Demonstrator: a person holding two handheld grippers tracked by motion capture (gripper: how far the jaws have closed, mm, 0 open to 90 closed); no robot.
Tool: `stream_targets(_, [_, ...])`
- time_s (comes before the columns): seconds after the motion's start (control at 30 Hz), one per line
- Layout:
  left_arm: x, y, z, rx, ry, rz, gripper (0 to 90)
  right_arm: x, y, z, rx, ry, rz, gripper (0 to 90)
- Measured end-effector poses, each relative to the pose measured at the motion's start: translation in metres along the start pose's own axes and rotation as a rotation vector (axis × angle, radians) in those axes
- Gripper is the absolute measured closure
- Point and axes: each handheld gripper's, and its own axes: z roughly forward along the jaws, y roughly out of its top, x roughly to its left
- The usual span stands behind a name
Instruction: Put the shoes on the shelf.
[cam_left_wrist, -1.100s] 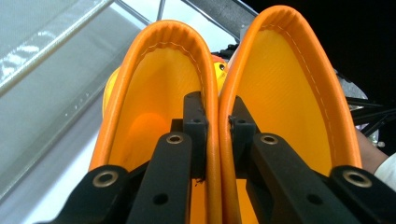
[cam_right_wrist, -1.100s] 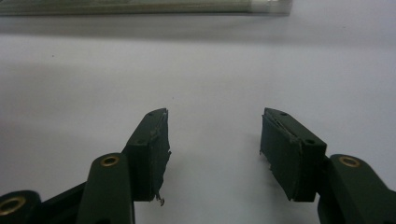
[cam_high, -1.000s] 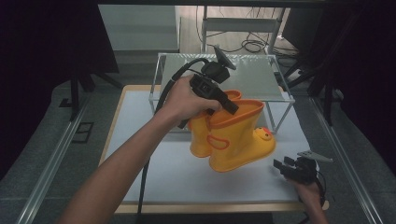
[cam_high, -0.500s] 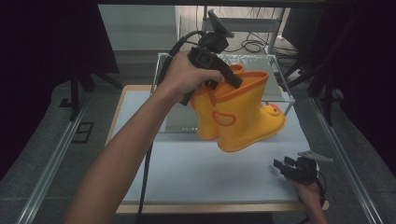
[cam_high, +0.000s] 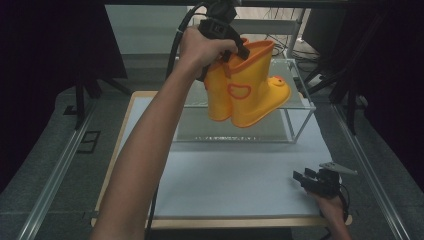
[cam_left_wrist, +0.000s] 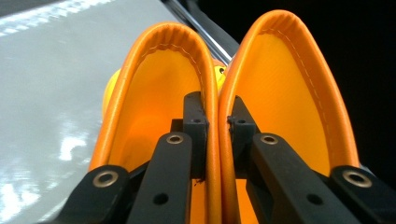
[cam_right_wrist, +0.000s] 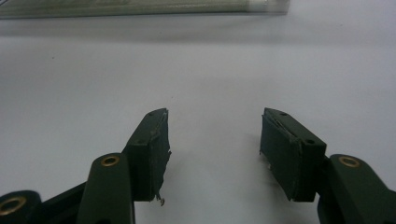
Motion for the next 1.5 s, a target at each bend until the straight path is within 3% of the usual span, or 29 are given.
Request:
stream_targets(0.33, [0.027, 0.017, 0.013, -0.056, 0.13, -0.115, 82.1, 0.0, 0.0, 0.0, 0.001, 0.005, 0.007, 41.2])
stream_targets(0.77, [0.043, 0.03, 0.031, -0.066, 0.253, -0.198, 82.1, -0.001, -0.001, -0.001, -0.001, -0.013, 0.017, 41.0])
stream_targets(1.07, [0.057, 0.036, 0.053, -0.061, 0.3, -0.226, 82.1, -0.001, -0.001, 0.0, 0.003, -0.02, 0.022, 41.0])
stream_targets(1.27, [0.059, 0.036, 0.058, -0.056, 0.294, -0.221, 81.5, 0.002, -0.001, 0.001, 0.007, -0.014, 0.01, 40.8])
stream_targets(1.33, [0.058, 0.036, 0.057, -0.077, 0.273, -0.214, 78.5, 0.002, -0.001, 0.001, 0.008, -0.014, 0.012, 40.8])
stream_targets(1.4, [0.055, 0.037, 0.055, -0.098, 0.289, -0.203, 72.7, 0.002, -0.001, 0.001, 0.008, -0.015, 0.012, 40.8])
stream_targets(1.5, [0.056, 0.036, 0.047, -0.128, 0.269, -0.196, 65.5, 0.002, -0.001, 0.001, 0.008, -0.015, 0.012, 40.6])
